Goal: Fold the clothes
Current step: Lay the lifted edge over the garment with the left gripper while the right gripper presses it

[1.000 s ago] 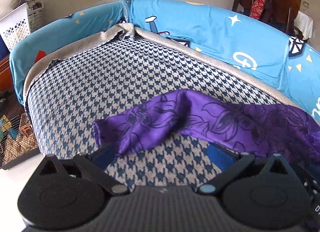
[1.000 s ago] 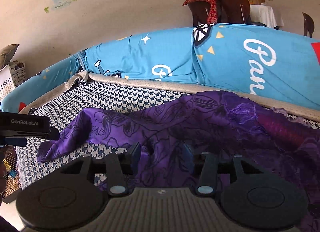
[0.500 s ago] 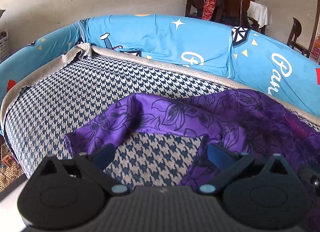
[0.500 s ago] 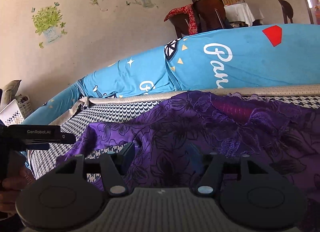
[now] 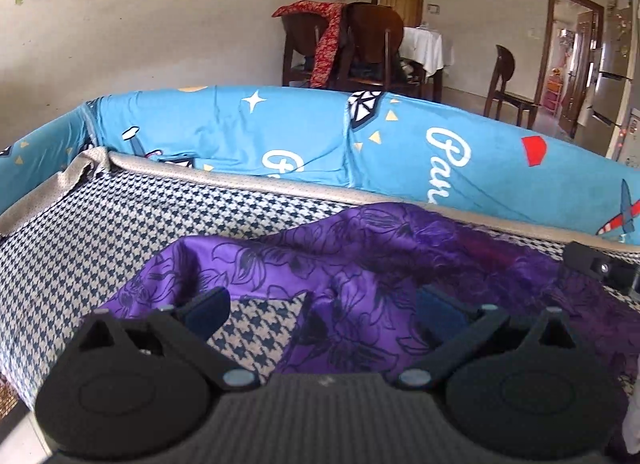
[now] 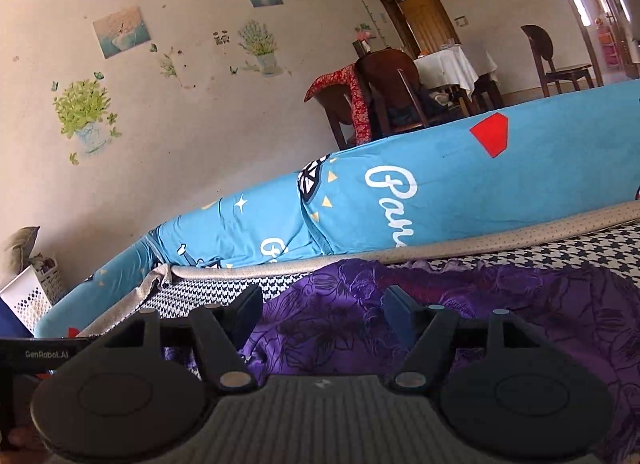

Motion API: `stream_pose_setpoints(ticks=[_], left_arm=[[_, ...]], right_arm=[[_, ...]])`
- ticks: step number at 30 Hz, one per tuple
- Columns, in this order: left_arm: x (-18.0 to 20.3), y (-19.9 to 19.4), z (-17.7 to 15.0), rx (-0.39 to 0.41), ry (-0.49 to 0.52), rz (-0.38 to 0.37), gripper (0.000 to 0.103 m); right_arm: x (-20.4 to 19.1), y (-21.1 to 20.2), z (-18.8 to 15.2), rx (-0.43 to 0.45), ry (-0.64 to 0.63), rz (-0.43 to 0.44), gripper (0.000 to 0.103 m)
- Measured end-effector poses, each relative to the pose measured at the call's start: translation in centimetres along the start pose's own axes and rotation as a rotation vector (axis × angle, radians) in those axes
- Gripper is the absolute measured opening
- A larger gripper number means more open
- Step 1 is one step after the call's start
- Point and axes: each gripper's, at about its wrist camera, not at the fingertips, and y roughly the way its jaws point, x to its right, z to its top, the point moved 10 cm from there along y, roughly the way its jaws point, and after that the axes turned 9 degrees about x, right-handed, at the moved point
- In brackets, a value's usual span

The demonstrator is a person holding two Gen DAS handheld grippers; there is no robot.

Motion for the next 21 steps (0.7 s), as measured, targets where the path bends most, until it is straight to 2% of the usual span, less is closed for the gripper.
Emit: stream_pose_setpoints(ticks=[3,7,10,12,15,18,21], left_arm=[[1.9,-0.5,0.3,0.021,-0.002,-0.062,0.103],[3.9,-0.8,0.5,0.051,0.002,-0.092,0.103],[5.6,-1.4,1.1,0.072,-0.016,-0.159,0.103],[6.7,-2.1,2.2,0.111,-0.019,-0.203,0.103],[7.7,-2.9,4.2,0.181,-0.021,-0.229,0.103],[8.5,-2.0,5.6,0.199,-0.018,-0.206,0.103],[8.9,0.9,5.4,0.179,0.017,-0.124,0.103]], right_arm=[[0.7,-1.1,1.5,0.036,0.022,-0.012,0.069],[1.8,-2.5,3.3,0.080,0.031,-0.040,0.072],[2.7,-3.4,4.7,0.106,0.042,-0.055,0.072],[3.3,-4.0,5.7,0.127,0.039,-0.062,0.073],[4.8,-4.5,6.7,0.155,0.046,-0.093,0.076],[6.7,-3.4,6.5,0.126,0.083,-0.120,0.077],[8.5,-1.4,5.6,0.081,0.092,-0.167,0.077]])
